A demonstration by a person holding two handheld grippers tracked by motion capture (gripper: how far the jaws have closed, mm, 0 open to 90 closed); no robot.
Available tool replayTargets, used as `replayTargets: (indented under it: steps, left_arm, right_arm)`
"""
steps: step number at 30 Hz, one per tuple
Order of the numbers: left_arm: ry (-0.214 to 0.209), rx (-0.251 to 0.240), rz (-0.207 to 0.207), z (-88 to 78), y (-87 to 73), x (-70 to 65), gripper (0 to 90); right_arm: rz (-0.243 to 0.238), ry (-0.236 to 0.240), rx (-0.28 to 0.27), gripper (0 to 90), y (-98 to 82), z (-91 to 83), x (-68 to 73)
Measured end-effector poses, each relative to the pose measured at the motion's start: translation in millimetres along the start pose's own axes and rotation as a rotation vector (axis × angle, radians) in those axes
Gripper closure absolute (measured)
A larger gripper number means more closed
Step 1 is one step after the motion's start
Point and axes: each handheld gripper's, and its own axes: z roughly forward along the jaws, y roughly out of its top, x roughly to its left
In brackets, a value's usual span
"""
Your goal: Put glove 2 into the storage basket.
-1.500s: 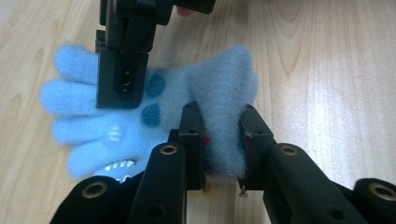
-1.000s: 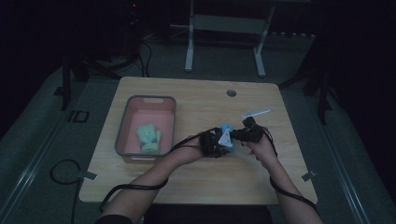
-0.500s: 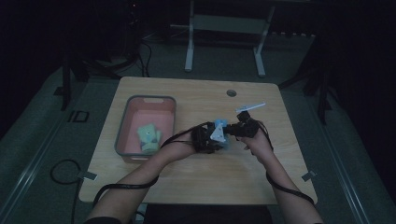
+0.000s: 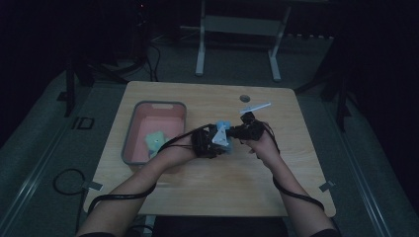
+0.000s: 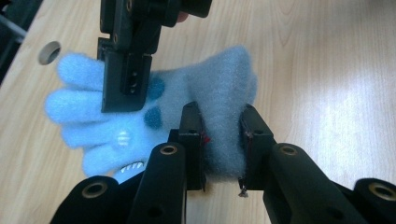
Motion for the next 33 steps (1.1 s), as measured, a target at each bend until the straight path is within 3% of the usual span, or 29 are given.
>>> replayTargets:
  steps: [16,33]
  left_arm:
    - [0.029,0.028,-0.013,-26.9,-24.1,4.2,75.6]
    - [0.045,0.067,-0.038,-53.3,-55.3,8.0,75.5]
  right_arm:
    - [-0.044,0.036,-0.008,77.2,25.5,24.2,22.7]
    - [-0.087,0.081,0.019,77.2,48.4,57.8,47.3]
